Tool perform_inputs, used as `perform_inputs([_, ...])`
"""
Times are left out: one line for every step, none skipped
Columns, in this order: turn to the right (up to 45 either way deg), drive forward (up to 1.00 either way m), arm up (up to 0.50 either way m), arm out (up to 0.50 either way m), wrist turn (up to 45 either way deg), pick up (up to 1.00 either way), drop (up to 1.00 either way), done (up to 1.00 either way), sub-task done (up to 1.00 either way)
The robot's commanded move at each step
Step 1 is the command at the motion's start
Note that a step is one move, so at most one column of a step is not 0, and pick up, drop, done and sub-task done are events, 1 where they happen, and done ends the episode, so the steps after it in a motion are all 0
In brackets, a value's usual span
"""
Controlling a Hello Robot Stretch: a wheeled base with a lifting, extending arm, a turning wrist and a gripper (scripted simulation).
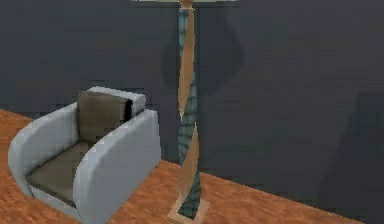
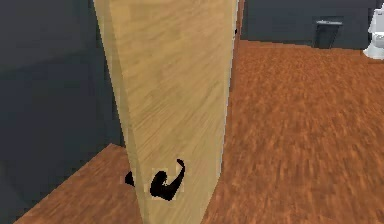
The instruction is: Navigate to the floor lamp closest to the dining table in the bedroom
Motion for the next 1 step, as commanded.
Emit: perform_inputs([0.0,0.00,0.00,0.00,0.0,0.00,0.00,1.00,0.00])
